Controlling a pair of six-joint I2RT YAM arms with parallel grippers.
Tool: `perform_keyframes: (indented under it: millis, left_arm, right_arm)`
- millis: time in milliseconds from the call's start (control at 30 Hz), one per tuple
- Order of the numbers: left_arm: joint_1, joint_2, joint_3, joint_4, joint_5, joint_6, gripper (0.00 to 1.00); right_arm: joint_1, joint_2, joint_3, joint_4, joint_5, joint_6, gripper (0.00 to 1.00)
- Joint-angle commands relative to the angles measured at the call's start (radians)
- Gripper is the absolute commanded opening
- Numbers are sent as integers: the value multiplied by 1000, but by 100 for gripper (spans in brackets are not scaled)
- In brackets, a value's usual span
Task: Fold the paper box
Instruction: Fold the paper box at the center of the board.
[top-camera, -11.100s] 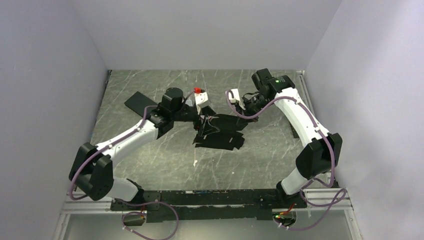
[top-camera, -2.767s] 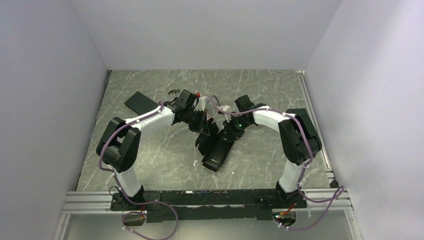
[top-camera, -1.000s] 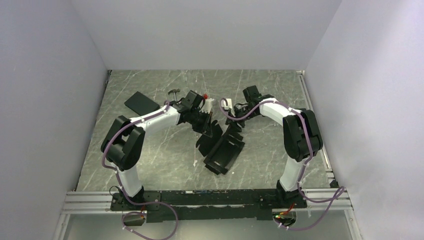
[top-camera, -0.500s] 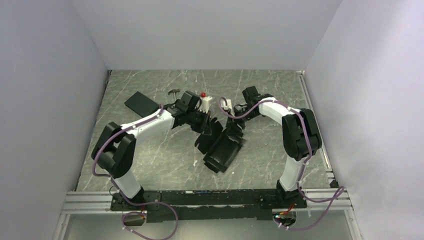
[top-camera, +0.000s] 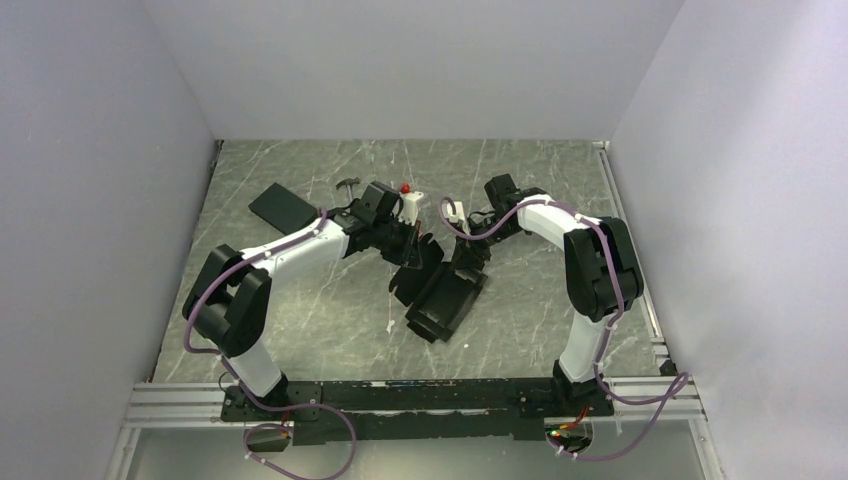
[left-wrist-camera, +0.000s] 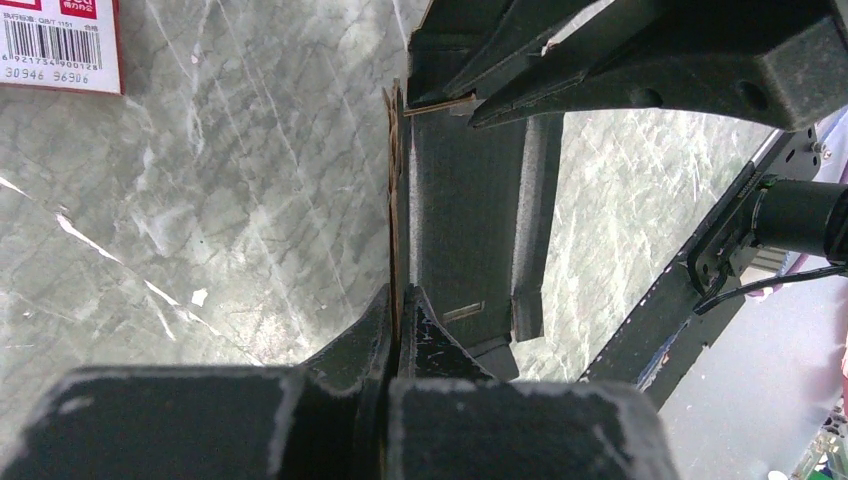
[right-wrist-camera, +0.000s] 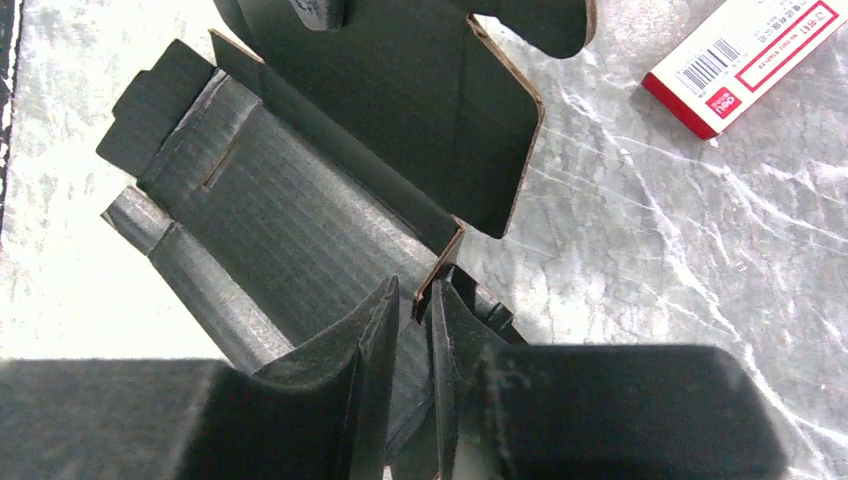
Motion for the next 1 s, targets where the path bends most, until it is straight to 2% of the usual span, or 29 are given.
perform_keyframes:
  millis: [0, 167, 667, 967]
  left_arm:
    - [-4, -17, 21, 13, -41, -2, 0]
    - [-4, -18, 17, 29, -44, -23, 0]
    - [-16, -7, 3, 69, -24, -52, 0]
    - [-26, -28, -25, 80, -57, -63, 0]
  right_arm:
    - [5, -24, 33, -38, -61, -41, 21]
    - [18, -12, 40, -62, -51, -21, 15]
    - [72, 61, 84, 16, 31, 277, 8]
    - [71, 54, 70, 52, 31, 322, 7]
